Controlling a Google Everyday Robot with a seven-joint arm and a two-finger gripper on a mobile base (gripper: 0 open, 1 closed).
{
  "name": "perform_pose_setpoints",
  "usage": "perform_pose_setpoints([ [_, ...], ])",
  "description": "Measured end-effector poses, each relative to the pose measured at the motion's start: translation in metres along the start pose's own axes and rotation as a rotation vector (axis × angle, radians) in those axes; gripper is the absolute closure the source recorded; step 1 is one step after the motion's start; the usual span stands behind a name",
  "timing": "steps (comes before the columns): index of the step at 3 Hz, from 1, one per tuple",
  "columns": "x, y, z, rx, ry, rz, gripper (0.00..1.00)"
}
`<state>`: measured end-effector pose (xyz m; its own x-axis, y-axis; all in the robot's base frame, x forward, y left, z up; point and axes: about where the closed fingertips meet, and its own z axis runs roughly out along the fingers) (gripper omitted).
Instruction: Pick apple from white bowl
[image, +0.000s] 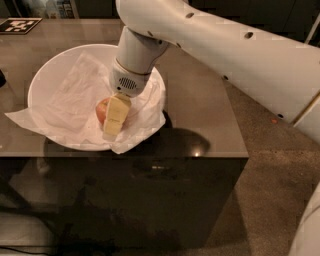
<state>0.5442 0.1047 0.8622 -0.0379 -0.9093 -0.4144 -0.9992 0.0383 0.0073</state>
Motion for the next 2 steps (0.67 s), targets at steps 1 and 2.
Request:
perform_pose_setpoints([
  [1, 0.0, 0.001, 0.015, -0.027, -0.019, 0.015, 0.0],
  [2, 0.001, 0.002, 0.025, -0.061, -0.05, 0.018, 0.19],
])
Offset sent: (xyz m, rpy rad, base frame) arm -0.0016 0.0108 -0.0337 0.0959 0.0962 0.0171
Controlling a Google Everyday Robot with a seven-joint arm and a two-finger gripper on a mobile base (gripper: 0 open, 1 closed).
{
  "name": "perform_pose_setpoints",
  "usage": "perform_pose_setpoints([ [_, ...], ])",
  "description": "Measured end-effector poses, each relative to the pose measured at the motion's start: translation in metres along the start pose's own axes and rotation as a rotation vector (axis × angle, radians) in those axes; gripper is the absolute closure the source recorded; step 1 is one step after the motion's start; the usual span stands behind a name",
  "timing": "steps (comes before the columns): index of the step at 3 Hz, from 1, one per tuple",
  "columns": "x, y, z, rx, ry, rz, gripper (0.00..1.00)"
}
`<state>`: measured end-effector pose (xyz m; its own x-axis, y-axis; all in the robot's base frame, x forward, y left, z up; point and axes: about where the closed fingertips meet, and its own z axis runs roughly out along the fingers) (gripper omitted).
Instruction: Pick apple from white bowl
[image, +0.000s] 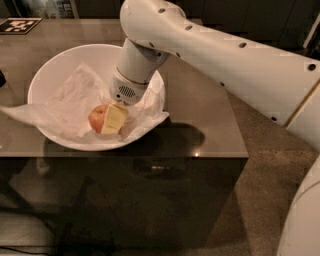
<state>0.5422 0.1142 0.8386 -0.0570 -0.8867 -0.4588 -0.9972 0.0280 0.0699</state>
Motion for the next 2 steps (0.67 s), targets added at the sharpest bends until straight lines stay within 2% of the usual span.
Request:
perform_pose_setpoints([
  [2, 0.0005, 0.0001, 0.0027, -0.009, -0.008, 0.001, 0.66],
])
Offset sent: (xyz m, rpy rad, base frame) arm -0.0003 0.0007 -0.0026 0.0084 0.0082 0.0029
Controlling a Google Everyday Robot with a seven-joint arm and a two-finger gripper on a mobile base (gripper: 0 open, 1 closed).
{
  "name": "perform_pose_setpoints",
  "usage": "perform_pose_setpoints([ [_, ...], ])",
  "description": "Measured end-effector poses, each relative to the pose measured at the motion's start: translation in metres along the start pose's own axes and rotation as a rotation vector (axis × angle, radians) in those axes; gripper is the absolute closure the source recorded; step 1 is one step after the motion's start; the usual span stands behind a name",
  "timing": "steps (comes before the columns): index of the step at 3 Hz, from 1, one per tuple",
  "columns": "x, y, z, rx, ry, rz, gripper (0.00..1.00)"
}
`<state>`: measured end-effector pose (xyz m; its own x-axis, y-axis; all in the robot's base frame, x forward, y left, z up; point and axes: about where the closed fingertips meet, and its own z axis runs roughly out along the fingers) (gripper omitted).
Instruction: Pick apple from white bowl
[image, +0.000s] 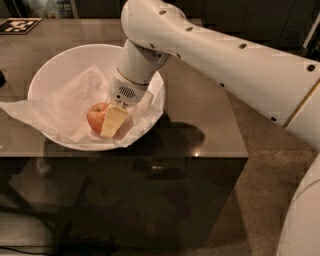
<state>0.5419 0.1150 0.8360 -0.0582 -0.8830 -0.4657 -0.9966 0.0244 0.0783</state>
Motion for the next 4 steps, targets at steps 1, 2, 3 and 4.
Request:
perform_pose_setpoints([
  [1, 0.0, 0.0, 0.0, 0.0, 0.0, 0.0, 0.89],
  [2, 0.0, 0.0, 0.0, 0.0, 0.0, 0.0, 1.0],
  [3, -0.008, 0.011, -0.021, 0.054, -0.011, -0.04, 1.0],
  [4, -0.014, 0.017, -0.038, 0.085, -0.027, -0.07, 1.0],
])
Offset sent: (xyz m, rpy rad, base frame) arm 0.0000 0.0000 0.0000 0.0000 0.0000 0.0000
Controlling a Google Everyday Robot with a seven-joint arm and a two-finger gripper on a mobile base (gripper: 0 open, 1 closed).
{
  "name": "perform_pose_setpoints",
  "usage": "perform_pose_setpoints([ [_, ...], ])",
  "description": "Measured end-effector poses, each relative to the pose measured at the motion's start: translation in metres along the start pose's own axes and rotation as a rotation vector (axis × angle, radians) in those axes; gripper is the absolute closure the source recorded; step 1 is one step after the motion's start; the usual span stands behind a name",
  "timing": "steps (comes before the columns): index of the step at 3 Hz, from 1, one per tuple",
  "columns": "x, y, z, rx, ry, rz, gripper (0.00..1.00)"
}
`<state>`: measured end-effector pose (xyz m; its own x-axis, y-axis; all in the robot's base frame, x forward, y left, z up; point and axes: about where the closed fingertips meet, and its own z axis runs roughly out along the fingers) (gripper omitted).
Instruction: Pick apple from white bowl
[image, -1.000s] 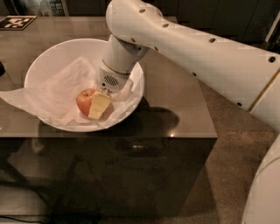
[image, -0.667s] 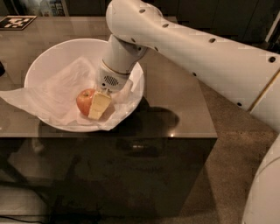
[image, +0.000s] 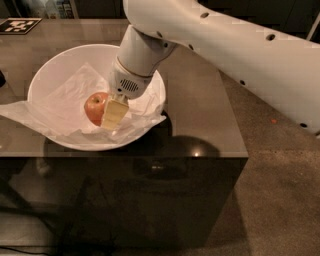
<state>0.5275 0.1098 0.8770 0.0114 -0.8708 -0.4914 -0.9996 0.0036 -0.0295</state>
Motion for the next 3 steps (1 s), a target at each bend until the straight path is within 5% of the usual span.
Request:
perform_pose_setpoints([
  [3, -0.034, 0.015, -0.074, 0.033, -0.046, -0.102, 1.0],
])
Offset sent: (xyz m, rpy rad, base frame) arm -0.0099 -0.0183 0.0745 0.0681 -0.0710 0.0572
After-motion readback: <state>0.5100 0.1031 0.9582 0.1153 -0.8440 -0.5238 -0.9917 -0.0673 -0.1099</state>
